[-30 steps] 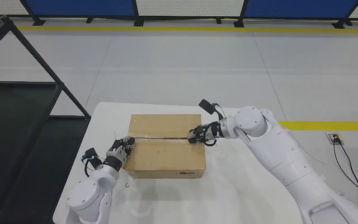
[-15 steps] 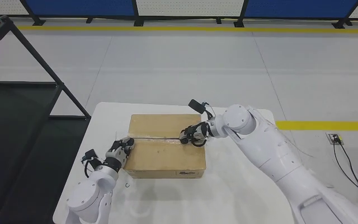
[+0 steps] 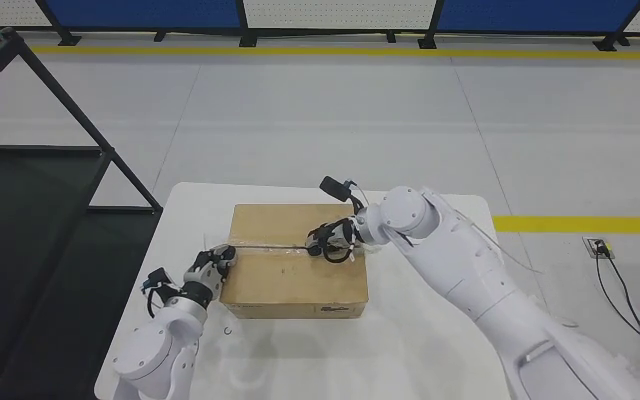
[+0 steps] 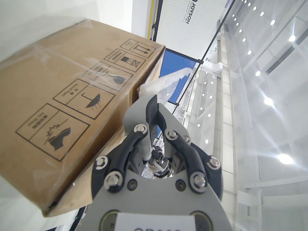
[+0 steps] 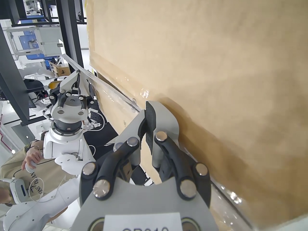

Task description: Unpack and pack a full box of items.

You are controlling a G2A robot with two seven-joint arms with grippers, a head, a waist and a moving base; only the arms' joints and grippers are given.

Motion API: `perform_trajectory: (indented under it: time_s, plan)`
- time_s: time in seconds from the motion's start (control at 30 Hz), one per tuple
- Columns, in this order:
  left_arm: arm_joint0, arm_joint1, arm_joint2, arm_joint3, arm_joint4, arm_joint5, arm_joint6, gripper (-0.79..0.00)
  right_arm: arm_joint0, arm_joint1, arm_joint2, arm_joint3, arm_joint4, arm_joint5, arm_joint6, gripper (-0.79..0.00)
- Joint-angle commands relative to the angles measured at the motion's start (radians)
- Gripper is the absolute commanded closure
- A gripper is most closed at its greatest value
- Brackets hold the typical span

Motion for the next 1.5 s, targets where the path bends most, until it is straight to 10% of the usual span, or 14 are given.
perform_trajectory:
  time_s: [0.0, 1.47]
  plan:
    - [0.002, 0.000, 0.000, -0.001, -0.002, -0.002, 0.001, 0.000, 0.006, -0.011, -0.005, 0.015, 0.005, -0.003, 0.001, 0.000]
    - [0.049, 0.009, -0.118, 0.013, -0.173, -0.095, 0.073, 0.000, 0.077, -0.303, -0.053, 0.364, 0.139, -0.143, -0.096, 0.000]
